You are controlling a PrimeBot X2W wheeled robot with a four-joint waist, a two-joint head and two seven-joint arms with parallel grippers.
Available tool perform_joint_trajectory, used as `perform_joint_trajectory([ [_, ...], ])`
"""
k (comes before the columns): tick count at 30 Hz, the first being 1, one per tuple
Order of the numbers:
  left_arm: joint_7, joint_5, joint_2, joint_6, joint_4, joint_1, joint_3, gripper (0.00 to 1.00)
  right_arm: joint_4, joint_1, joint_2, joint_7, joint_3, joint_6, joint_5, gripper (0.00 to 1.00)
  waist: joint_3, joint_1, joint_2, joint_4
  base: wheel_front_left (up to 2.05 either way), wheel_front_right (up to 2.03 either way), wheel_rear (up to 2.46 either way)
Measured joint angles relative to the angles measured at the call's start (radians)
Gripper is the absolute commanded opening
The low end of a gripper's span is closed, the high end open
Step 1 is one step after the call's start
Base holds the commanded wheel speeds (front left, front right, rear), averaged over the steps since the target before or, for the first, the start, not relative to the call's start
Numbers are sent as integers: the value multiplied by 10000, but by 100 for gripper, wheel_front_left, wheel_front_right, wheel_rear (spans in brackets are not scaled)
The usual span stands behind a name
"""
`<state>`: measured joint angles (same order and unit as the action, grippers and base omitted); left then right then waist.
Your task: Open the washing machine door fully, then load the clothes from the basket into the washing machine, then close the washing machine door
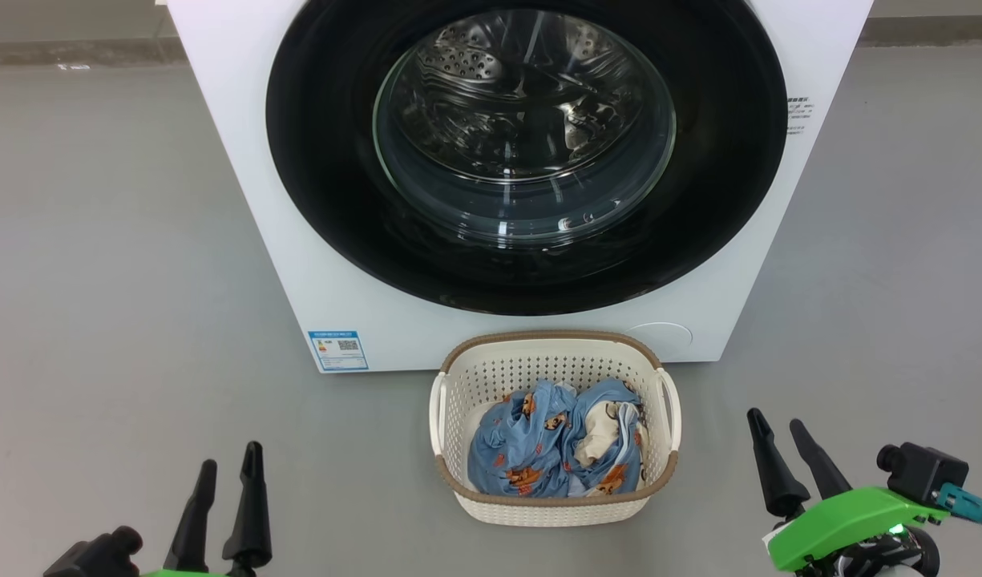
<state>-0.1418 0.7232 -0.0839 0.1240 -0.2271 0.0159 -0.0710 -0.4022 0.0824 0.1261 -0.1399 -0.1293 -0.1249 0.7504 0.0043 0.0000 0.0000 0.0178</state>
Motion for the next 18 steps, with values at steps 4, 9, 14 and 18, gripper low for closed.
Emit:
perform_joint_trajectory([
  [4, -117, -238, -21, 2, 58, 3, -88, 100, -25, 179, 38, -117, -77, 0, -360, 100, 8, 0, 0, 4, 0, 0, 0],
  [9, -259, -564, -161, 15, 151, 4, -192, 100, -73, 181, 81, -217, -226, 0, -880, 100, 20, 1, 0, 14, 0, 0, 0],
  [14, -431, -1172, -232, 15, 199, 5, -282, 100, -111, 182, 125, -393, -318, 0, -1476, 100, 27, 0, 0, 22, 0, 0, 0],
  [18, -535, -1603, -253, 17, 217, 5, -301, 100, -128, 182, 146, -525, -384, 0, -1873, 100, 25, 0, 0, 28, 0, 0, 0],
])
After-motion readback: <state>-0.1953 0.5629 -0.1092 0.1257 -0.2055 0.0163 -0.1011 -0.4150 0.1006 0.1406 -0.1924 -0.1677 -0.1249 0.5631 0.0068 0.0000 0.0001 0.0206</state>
